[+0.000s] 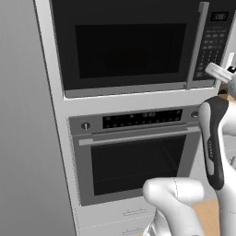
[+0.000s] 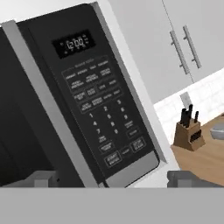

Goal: Open the microwave, place the bowl with waffle inside the microwave, then close the microwave door and turn it on.

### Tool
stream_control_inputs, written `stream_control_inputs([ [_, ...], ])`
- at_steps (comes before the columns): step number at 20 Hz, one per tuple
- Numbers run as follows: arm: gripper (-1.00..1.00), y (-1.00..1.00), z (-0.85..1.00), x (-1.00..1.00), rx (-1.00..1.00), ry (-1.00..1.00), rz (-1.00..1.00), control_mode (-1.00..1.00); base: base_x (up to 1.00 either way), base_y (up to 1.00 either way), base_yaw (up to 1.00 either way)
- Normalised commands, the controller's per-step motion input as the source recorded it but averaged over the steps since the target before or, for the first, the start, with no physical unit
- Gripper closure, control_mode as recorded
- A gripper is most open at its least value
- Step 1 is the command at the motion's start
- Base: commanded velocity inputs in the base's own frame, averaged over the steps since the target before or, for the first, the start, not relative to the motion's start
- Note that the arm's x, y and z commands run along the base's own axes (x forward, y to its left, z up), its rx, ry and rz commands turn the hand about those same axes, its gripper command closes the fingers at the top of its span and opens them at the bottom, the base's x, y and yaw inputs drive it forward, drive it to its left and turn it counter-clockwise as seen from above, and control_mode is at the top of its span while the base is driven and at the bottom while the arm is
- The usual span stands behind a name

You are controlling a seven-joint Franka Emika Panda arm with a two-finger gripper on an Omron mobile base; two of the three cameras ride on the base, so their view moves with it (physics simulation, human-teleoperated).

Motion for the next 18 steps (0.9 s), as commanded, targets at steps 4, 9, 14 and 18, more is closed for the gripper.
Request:
stream_control_inputs([
  [4,-1.0,-0.35,-0.24,0.0,-0.44,0.11,0.0,-1.0,0.0,0.0,0.0],
  [9,-1.0,-0.27,-0.46,0.0,-0.4,0.15,0.04,-1.0,0.0,0.0,0.0],
  [14,-1.0,-0.03,-0.49,0.05,-0.22,0.17,0.2,-1.0,0.0,0.0,0.0],
  [18,-1.0,-0.01,-0.11,0.23,-0.02,0.04,0.18,-1.0,0.0,0.0,0.0],
])
